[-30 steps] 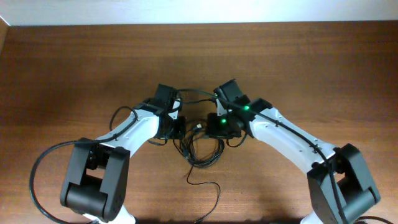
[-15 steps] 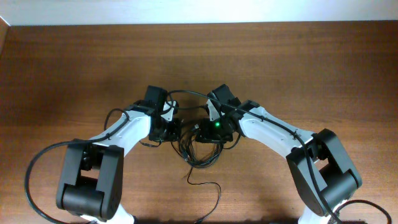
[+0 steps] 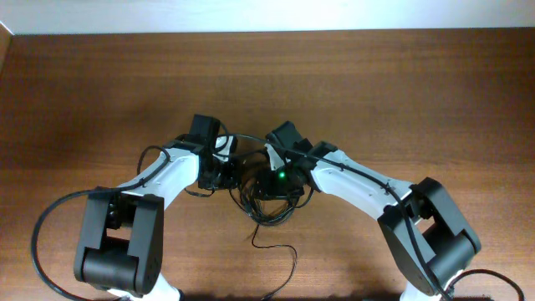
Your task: Untangle cables
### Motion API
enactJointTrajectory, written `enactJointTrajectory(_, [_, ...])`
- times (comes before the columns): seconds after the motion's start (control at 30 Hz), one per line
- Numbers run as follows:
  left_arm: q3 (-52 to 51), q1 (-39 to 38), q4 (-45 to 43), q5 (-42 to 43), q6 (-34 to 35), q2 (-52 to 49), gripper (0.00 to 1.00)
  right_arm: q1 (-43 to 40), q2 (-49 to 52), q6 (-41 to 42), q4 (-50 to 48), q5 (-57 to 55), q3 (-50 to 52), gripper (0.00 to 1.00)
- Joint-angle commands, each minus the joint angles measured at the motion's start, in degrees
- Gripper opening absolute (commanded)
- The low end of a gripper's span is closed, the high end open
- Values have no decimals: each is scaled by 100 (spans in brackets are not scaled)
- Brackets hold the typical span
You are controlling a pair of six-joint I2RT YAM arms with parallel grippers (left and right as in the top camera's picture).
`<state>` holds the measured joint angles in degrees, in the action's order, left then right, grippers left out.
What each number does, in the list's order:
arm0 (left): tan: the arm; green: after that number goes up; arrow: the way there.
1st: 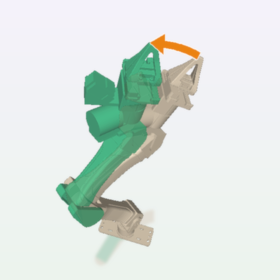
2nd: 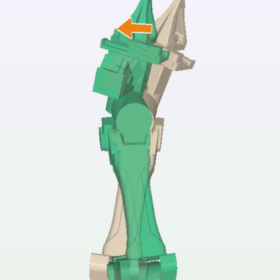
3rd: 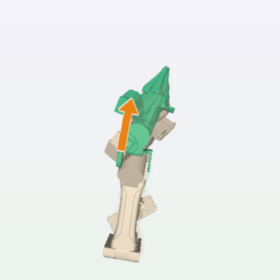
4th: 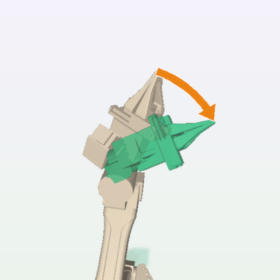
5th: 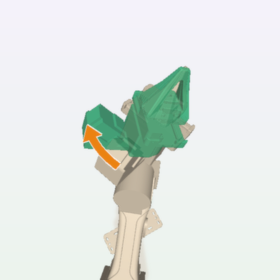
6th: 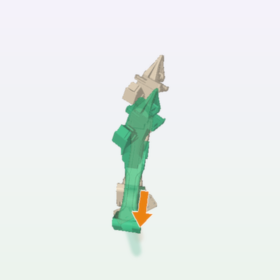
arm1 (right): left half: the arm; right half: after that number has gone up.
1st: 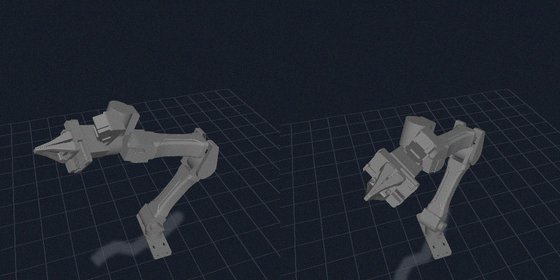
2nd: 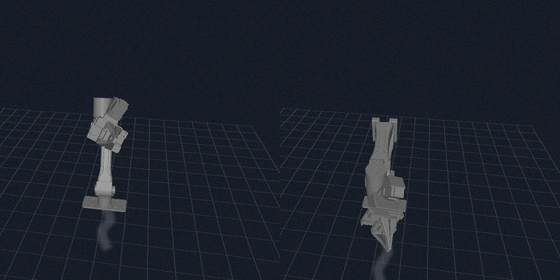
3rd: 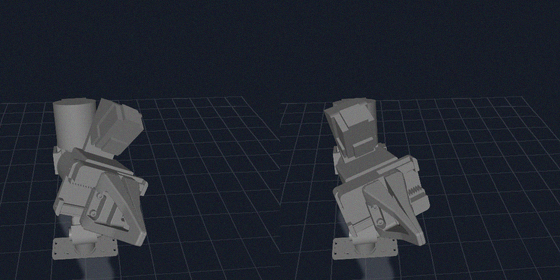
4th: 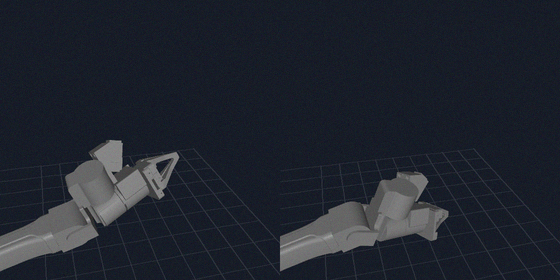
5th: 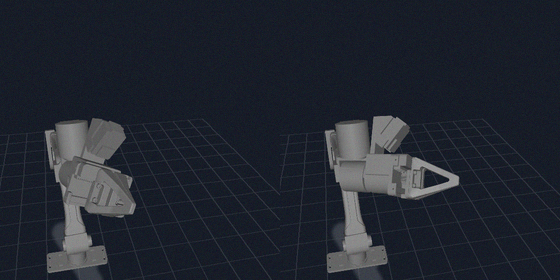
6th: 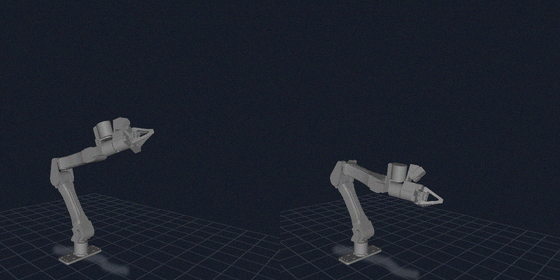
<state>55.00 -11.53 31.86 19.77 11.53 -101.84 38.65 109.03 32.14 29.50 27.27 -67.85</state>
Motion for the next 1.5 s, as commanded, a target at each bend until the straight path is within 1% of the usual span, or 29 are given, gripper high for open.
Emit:
enactJointTrajectory(0.0, [-66, 35, -28, 83, -96, 17, 15, 190, 98, -20, -17, -306, 46, 38])
enactJointTrajectory(0.17, [-66, 35, -31, 81, -98, 17, 16, 374, 98, -17, -17, -966, 46, 38])
enactJointTrajectory(0.63, [-66, 35, -61, 61, -96, 17, 17, 382, 103, -20, -15, -1021, 48, 37])
enactJointTrajectory(0.67, [-66, 33, -59, 39, -96, 17, 16, 385, 103, -20, -15, -1071, 48, 33])
enactJointTrajectory(0.77, [-66, 35, -79, 39, -96, 17, 14, 503, 103, -20, -57, -1488, 138, 29])
enactJointTrajectory(0.8, [-66, 35, -76, 39, -96, 17, 14, 570, 103, -20, -127, -1556, 201, 29])
enactJointTrajectory(0.9, [-66, 35, -103, 39, -94, 17, 14, 706, 103, -20, -734, -1558, 527, 30])
enactJointTrajectory(0.97, [-66, 35, -101, 39, -94, 17, 13, 708, 105, -20, -787, -1652, 581, 29])
enactJointTrajectory(1.07, [-66, 33, -94, 39, -94, 17, 8, 708, 105, 48, -627, -2417, 584, 15])
enactJointTrajectory(1.1, [-66, 35, -94, 39, -94, 17, 8, 702, 105, 372, -490, -2800, 584, 11])
enactJointTrajectory(1.13, [-66, 35, -96, 39, -94, 17, 8, 697, 105, 577, -411, -3040, 584, 9])
enactJointTrajectory(1.2, [-66, 35, -94, 39, -94, 17, 8, 697, 105, 627, -400, -3099, 584, 4])
enactJointTrajectory(1.23, [-66, 28, -94, 39, -94, 17, 8, 697, 105, 629, -389, -3097, 584, 4])
enactJointTrajectory(1.3, [-66, 28, -94, 39, -94, 17, 8, 699, 105, 629, -374, -3062, 584, 4])
enactJointTrajectory(1.37, [-66, 28, -96, 39, -94, 17, 8, 699, 105, 627, -376, -2944, 584, 21])
enactJointTrajectory(1.47, [-66, 28, -96, 39, -94, 17, 9, 706, 105, 627, -376, -2924, 584, 21])
